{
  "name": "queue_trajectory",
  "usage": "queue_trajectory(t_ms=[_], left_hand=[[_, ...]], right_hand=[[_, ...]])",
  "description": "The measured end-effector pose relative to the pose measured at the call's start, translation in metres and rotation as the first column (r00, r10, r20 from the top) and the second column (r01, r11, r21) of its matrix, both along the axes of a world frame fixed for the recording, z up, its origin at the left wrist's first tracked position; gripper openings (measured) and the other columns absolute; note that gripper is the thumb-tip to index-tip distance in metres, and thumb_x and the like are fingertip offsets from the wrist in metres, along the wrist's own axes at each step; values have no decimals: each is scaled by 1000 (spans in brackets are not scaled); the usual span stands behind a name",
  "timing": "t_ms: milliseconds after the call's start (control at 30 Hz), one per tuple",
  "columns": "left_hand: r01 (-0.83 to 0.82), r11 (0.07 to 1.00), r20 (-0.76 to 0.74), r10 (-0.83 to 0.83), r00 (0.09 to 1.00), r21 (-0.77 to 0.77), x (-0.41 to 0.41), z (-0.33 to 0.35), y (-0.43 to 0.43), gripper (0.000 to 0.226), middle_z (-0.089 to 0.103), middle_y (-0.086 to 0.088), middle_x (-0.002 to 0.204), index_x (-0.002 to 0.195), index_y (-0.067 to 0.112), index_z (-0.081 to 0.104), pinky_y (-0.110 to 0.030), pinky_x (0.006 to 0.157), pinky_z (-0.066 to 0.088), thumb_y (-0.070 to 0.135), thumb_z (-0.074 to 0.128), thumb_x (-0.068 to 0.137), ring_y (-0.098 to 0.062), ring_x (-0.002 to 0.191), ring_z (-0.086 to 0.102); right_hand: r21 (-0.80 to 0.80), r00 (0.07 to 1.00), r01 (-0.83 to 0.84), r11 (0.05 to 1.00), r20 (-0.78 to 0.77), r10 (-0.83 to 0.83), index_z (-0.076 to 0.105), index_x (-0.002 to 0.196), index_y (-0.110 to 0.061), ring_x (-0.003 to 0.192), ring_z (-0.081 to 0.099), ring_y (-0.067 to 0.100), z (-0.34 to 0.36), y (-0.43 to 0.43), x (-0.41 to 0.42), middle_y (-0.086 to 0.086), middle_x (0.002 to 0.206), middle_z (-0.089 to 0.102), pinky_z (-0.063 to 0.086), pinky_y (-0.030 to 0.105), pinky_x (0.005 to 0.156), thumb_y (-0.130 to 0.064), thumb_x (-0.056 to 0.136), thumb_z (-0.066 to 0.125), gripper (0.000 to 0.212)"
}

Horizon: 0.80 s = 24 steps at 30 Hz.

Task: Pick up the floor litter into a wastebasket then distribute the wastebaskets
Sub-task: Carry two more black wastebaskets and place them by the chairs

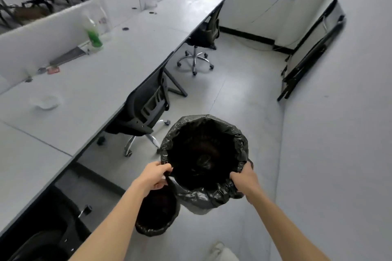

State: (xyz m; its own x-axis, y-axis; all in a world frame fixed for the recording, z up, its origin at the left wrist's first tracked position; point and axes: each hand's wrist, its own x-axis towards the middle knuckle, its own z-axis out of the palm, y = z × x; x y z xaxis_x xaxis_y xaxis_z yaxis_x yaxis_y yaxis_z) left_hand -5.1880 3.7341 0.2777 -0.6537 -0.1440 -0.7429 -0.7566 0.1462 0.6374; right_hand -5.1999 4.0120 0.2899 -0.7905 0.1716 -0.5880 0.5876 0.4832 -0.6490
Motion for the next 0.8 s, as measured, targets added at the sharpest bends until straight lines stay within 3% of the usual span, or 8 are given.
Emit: queue_trajectory(t_ms=[133,233,367,567,700,800], left_hand=[[97,995,-90,-98,991,-23,-82,21,46,9,65,-1,90,98,16,61,-27,61,50,22,61,91,-14,57,59],[146,988,-148,-150,977,-42,-157,27,76,17,69,-1,96,103,17,60,-27,61,52,28,64,90,-15,61,63],[147,988,-183,-153,971,-45,-241,36,113,20,71,1,94,99,18,60,-30,69,58,34,67,89,-12,60,66],[155,987,-161,-161,974,-47,-356,45,154,27,73,-3,105,106,14,61,-31,75,58,35,64,90,-21,85,74],[165,985,-147,-171,974,-51,-446,38,160,23,72,2,106,107,18,62,-32,77,59,35,62,91,-17,82,75],[168,985,-149,-173,974,-50,-525,26,157,15,70,2,106,95,18,58,-34,81,58,33,61,93,-16,78,73]], right_hand=[[-12,981,157,988,-117,-157,38,135,-13,81,56,14,21,42,-48,2,96,58,53,40,75,-13,89,56,49],[-59,957,239,969,-156,-245,45,121,-17,87,59,18,22,77,-98,3,98,61,54,43,83,-12,86,58,38],[-98,937,296,950,-165,-309,48,117,-19,89,61,21,20,116,-173,4,99,62,55,45,83,-10,84,57,35],[-100,942,286,953,-152,-299,51,112,-22,89,62,24,27,160,-297,4,97,64,57,48,83,-12,83,59,32],[-72,957,233,970,-161,-242,51,115,-20,87,62,22,22,170,-401,4,96,65,55,41,75,-12,84,59,33],[-48,965,202,978,-163,-207,52,109,-19,87,63,26,12,166,-485,7,96,64,58,48,79,-13,83,59,27]])
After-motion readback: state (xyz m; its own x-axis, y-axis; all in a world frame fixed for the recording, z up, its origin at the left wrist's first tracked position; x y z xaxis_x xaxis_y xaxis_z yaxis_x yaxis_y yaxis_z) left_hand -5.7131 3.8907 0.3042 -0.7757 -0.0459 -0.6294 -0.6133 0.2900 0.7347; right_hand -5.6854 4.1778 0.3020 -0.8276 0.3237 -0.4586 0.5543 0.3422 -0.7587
